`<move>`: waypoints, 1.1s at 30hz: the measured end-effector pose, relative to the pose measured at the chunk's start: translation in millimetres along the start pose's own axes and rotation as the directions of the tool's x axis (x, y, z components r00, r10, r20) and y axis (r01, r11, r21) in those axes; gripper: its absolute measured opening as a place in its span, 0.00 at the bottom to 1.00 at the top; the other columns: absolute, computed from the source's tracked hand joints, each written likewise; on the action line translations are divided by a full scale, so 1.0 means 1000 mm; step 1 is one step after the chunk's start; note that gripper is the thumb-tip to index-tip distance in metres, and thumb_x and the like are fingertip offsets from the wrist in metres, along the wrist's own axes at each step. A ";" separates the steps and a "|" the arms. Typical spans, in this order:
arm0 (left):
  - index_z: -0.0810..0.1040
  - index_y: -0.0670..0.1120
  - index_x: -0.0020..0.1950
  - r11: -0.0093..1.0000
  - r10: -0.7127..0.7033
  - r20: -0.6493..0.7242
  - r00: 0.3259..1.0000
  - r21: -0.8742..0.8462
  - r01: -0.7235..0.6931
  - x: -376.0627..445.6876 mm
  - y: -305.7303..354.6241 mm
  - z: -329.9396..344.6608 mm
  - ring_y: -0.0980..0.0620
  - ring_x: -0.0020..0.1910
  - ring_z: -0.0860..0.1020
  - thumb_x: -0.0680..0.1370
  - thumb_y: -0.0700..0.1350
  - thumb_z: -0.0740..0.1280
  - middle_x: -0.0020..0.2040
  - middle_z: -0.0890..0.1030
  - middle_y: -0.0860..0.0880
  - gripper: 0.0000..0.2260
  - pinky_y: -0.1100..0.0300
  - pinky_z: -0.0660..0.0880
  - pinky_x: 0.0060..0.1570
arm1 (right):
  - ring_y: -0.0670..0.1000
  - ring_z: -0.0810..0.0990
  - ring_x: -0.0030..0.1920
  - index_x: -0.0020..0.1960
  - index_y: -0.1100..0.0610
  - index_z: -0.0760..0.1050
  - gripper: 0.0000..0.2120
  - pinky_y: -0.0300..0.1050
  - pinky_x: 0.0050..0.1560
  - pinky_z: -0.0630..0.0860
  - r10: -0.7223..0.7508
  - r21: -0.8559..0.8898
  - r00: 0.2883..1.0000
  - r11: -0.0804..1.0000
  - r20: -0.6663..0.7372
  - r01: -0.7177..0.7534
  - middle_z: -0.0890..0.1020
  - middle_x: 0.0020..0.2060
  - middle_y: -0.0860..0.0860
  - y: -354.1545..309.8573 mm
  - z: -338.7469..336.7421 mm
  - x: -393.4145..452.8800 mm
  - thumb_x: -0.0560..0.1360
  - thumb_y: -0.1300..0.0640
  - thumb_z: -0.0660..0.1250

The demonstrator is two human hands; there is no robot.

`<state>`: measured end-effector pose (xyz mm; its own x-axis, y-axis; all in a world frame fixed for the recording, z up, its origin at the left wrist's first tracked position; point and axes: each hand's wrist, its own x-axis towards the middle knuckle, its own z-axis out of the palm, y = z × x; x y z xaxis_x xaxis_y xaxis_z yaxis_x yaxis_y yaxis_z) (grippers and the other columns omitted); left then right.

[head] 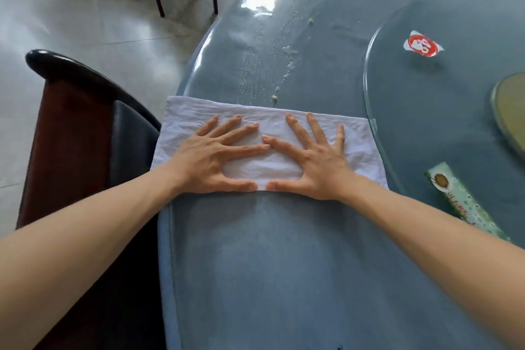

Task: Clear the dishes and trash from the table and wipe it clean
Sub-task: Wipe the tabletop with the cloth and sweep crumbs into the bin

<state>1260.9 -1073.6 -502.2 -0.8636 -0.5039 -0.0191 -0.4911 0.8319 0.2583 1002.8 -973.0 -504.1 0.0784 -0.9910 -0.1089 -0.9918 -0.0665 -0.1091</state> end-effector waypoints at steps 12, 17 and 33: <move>0.51 0.76 0.76 0.995 0.095 0.039 0.995 0.012 -0.095 0.083 -0.091 -0.024 0.52 0.83 0.43 0.71 0.81 0.50 0.83 0.49 0.60 0.34 0.46 0.44 0.81 | 0.57 0.37 0.84 0.72 0.16 0.36 0.42 0.84 0.69 0.37 0.127 0.005 0.992 0.992 0.003 -0.127 0.40 0.84 0.41 0.018 -0.011 0.096 0.59 0.10 0.40; 0.47 0.78 0.75 0.984 0.175 0.052 0.983 0.004 -0.176 0.128 -0.130 -0.034 0.54 0.83 0.42 0.72 0.81 0.50 0.83 0.48 0.61 0.33 0.47 0.43 0.81 | 0.56 0.37 0.84 0.71 0.15 0.36 0.42 0.84 0.69 0.37 0.229 0.014 0.973 0.973 0.013 -0.229 0.39 0.84 0.40 0.025 -0.017 0.132 0.58 0.09 0.40; 0.49 0.77 0.76 0.934 0.357 0.067 0.932 -0.018 -0.357 0.212 -0.174 -0.049 0.53 0.83 0.43 0.71 0.81 0.50 0.83 0.48 0.61 0.33 0.46 0.43 0.81 | 0.55 0.33 0.83 0.72 0.16 0.38 0.42 0.86 0.68 0.37 0.381 0.005 0.923 0.924 0.052 -0.382 0.36 0.83 0.37 0.052 -0.031 0.177 0.59 0.10 0.42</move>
<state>1168.5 -1336.8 -503.7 -0.9876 -0.1566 0.0097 -0.1484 0.9526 0.2655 961.6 -1155.9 -498.8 -0.3001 -0.9341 -0.1932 -0.9462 0.3173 -0.0643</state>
